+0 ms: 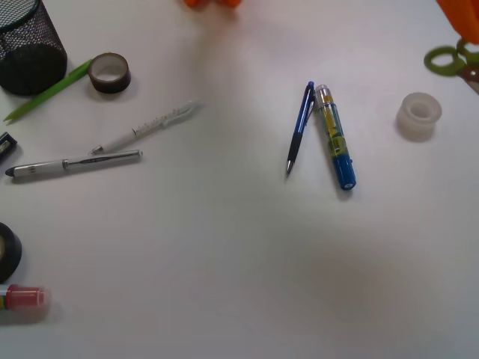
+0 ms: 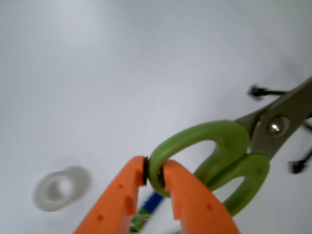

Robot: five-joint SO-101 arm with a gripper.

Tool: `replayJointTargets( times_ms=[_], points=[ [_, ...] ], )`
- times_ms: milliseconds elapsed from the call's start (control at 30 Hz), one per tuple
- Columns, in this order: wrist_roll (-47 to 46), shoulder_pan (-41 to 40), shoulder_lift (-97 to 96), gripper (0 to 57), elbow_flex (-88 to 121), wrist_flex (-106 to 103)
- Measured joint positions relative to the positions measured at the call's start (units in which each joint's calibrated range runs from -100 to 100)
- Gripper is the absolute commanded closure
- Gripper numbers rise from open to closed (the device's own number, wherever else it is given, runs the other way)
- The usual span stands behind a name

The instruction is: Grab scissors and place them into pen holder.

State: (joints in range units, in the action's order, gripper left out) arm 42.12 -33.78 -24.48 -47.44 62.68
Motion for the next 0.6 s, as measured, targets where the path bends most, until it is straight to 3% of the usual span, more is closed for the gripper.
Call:
replayJointTargets(
  times_ms=[333, 600],
  points=[
    [-28.13, 20.57, 9.67, 57.2, -1.62, 11.66],
    [-37.07, 42.92, 19.25, 57.2, -1.62, 29.72]
  ],
)
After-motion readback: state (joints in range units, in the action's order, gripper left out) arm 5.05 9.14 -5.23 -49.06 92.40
